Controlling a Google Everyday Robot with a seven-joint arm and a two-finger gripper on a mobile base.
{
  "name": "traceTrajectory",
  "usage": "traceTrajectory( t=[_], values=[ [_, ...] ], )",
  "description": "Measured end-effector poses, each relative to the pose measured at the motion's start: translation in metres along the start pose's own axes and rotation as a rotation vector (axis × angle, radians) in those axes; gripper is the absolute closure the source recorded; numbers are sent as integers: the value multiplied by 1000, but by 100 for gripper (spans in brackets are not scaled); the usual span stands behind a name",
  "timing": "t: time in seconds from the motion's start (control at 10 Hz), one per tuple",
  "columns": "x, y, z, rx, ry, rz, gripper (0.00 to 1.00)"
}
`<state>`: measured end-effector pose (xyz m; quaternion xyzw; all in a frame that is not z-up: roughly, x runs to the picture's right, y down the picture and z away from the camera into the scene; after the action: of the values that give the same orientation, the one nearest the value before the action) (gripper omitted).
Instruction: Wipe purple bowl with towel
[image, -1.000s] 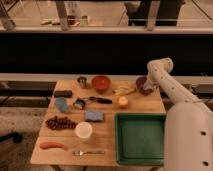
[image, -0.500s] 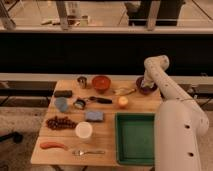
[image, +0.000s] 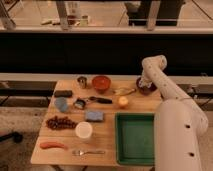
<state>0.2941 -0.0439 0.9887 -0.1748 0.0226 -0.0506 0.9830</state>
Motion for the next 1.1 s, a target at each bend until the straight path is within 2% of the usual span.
traceTrajectory(
  t=[0.4,0.7,1.1],
  values=[
    [-9,10,-10,10,-24,-13,98],
    [3,24,-18,10,-9,4,98],
    [20,35,-18,-3,16,39,98]
  ],
)
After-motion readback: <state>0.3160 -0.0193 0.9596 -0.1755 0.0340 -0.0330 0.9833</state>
